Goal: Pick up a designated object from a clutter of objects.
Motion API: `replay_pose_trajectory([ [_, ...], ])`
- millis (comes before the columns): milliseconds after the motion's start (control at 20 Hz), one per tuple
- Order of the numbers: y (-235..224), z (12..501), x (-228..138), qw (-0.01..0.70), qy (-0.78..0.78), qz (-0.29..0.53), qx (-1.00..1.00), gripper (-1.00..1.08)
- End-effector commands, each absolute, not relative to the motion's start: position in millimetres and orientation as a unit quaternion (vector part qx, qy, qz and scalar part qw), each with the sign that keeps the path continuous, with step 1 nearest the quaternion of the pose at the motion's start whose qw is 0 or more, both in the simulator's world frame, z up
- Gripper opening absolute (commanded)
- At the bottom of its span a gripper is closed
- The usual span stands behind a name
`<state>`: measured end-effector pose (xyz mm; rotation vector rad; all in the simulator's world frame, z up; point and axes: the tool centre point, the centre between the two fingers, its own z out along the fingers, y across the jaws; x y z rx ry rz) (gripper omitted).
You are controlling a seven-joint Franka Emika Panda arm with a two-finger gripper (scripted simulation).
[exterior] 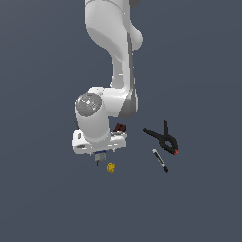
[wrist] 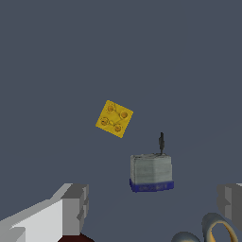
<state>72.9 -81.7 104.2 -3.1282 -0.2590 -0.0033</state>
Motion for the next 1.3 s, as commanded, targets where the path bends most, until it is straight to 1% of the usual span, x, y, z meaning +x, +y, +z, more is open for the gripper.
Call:
replay_pose_trajectory([
  [0, -89, 88, 73, 0.001, -0.088, -0.001, -0.996, 1.00],
  [300, -98, 66, 72, 0.000, -0.095, 0.000, -0.995, 1.00],
  [700, -99, 58, 72, 0.000, -0.095, 0.001, -0.995, 1.00],
  [1250, -100, 15, 71, 0.000, -0.096, 0.000, -0.995, 1.00],
])
